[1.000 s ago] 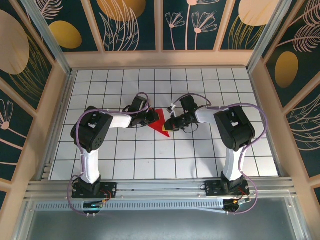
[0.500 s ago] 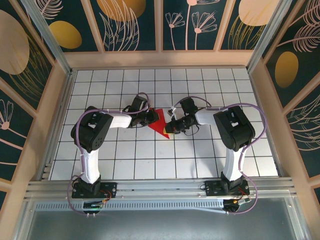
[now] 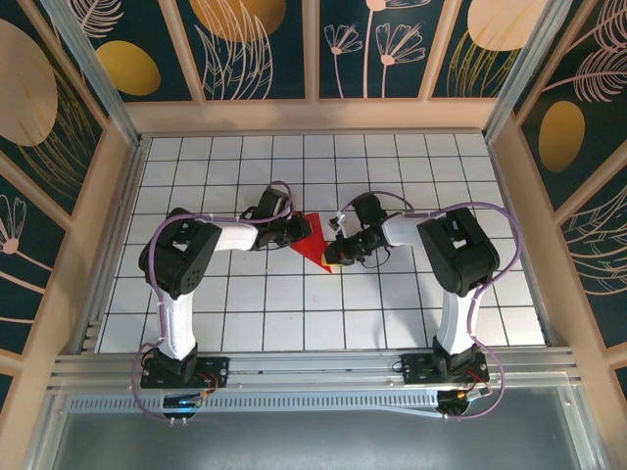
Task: Fold a paper plane with a square sheet of paper (fold left side to right side)
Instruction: Fourth fold the wing at the center of the table.
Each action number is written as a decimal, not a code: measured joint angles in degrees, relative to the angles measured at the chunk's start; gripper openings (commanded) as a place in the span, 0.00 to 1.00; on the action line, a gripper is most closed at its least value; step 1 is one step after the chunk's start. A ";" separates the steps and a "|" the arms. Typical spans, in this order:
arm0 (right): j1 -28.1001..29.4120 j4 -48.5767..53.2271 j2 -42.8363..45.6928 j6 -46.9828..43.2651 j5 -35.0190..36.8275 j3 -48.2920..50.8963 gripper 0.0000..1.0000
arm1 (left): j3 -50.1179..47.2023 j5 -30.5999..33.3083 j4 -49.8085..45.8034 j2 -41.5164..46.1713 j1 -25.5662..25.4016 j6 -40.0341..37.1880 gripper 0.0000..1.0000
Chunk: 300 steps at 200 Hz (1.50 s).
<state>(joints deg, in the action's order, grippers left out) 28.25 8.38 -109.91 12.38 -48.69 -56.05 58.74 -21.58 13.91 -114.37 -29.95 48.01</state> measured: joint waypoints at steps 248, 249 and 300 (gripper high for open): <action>0.26 4.55 3.96 -3.41 3.02 4.85 0.00 | 0.00 0.02 -0.02 0.00 0.00 0.00 0.09; 0.26 4.61 3.98 -3.41 3.04 4.85 0.00 | 0.00 0.02 -0.02 0.00 0.00 0.00 0.09; -1.86 9.18 10.19 -4.17 2.80 4.44 0.00 | 0.00 0.07 -0.02 -0.02 0.00 0.00 0.09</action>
<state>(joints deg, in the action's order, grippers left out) 26.39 17.56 -99.72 8.21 -45.89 -51.62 58.74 -21.52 13.89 -114.39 -29.95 48.01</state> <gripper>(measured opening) 0.049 0.086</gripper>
